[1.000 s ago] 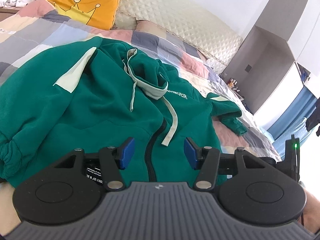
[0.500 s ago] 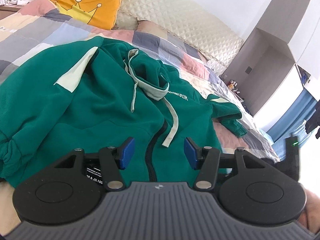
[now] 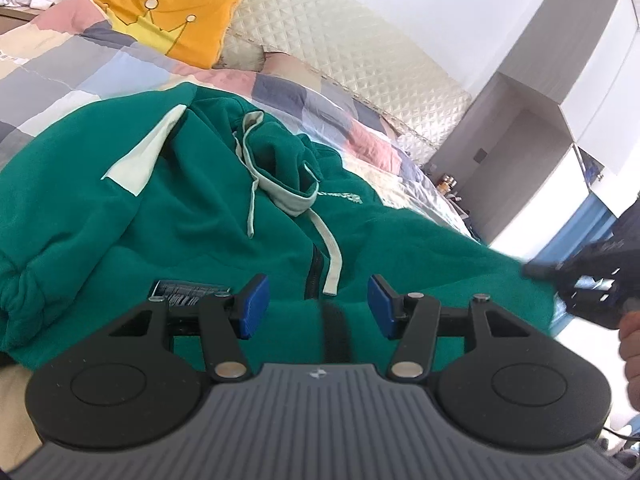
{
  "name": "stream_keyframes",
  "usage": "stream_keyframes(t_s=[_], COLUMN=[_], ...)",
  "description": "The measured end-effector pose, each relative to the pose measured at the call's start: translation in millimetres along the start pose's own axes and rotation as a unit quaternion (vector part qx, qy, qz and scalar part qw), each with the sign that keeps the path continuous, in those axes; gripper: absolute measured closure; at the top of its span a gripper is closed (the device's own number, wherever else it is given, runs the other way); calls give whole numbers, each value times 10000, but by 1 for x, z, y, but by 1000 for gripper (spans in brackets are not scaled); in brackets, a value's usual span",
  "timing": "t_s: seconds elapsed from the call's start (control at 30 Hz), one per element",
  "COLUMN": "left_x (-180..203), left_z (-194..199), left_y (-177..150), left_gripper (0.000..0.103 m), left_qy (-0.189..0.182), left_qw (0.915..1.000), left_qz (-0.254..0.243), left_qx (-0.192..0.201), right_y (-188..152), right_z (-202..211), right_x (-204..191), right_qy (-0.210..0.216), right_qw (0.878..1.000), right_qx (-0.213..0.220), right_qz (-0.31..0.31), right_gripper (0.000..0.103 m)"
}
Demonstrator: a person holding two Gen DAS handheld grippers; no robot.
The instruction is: Fold large clothes
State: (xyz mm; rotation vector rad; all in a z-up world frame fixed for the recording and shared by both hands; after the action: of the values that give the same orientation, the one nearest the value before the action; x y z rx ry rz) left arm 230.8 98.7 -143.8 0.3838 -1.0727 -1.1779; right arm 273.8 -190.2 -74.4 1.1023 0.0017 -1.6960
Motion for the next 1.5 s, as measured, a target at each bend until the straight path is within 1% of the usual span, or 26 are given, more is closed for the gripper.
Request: stream_keyframes(t_s=[0.1,0.17,0.2,0.23,0.3,0.4,0.5,0.53,0.57,0.6,0.63,0.7,0.77,0.87,0.93,1.0,1.03,1.1,1.2,1.27,1.33,1.37,1.43,1.5], left_x=[2,2,1,0,-4,-10,-18,-23,-27,-33,-39,-56,-72,-96,-110,-121,-125,-128,-131,-134,-133,-132,-131,-133], left_z=[-1,-4,-5,-7,-9,-8,1,4,7,11,13,16,15,5,-5,-15,-21,-32,-49,-59,-69,-74,-85,-93], left_y=[-1,-4,-5,-5,-5,-1,14,22,30,39,47,62,73,81,81,77,74,67,60,58,56,54,48,43], left_gripper=[43,43,43,43,43,43,43,43,43,43,43,42,41,41,41,41,41,40,39,38,38,38,38,38], left_qy=[17,98,149,200,315,500,710,792,866,967,1072,1308,1534,1787,1913,1947,1940,1896,1936,2020,2024,2007,1958,2089], left_qw=[9999,9996,9995,9993,9988,9977,9957,9949,9942,9932,9920,9890,9857,9816,9790,9780,9779,9779,9754,9732,9729,9728,9722,9675], left_qz=[-118,-212,-239,-259,-281,-367,-553,-606,-627,-647,-671,-694,-694,-623,-578,-528,-494,-492,-541,-523,-516,-532,-585,-687], left_qx=[-65,-133,-168,-201,-258,-291,-203,-148,-100,-54,-22,0,-51,-259,-411,-538,-608,-738,-901,-963,-994,-1025,-1139,-1247], right_y=[-9,-18,-23,-31,-38,-36,-34,-30,-28,-26,-24,-22,-24,-32,-40,-48,-53,-61,-71,-72,-73,-73,-74,-74], right_z=[-12,-20,-25,-27,-33,-34,-27,-26,-26,-27,-28,-32,-42,-65,-84,-104,-114,-129,-147,-153,-159,-162,-165,-169], right_x=[44,71,84,94,101,97,84,77,70,63,55,36,15,-18,-36,-52,-57,-61,-55,-51,-46,-43,-37,-34], right_qy=[-658,-1126,-1296,-1367,-1431,-1373,-1350,-1361,-1368,-1339,-1273,-1129,-909,-427,-225,-14,53,87,109,-53,-303,-358,-334,-269], right_qw=[9974,9928,9901,9883,9872,9885,9898,9900,9903,9909,9918,9927,9942,9975,9982,9984,9976,9949,9920,9882,9835,9828,9843,9855], right_qx=[-173,-281,-377,-462,-495,-438,-324,-287,-225,-137,-9,184,252,143,57,-38,-63,5,-7,69,126,96,47,9], right_qz=[-222,-282,-393,-503,-492,-454,-322,-250,-139,-25,93,376,513,543,546,570,686,1000,1261,1528,1779,1807,1735,1678], right_gripper=[95,96,96,96,96,94,91,85,76,53,43,43,43,43,43,43,43,44,44,44,43,43,43,43])
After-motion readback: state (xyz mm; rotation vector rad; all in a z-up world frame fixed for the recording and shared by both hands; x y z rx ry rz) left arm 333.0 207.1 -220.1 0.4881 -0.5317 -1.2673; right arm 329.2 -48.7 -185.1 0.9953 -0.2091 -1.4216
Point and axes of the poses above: each gripper's, at about its wrist camera, not at the fingertips, and z roughly against the way its jaws point, x to its right, y to its top, the point moved 7 cm from there along -z, roughly the way its jaws point, and after that the axes turned 4 degrees about y, right-handed, at the moved point
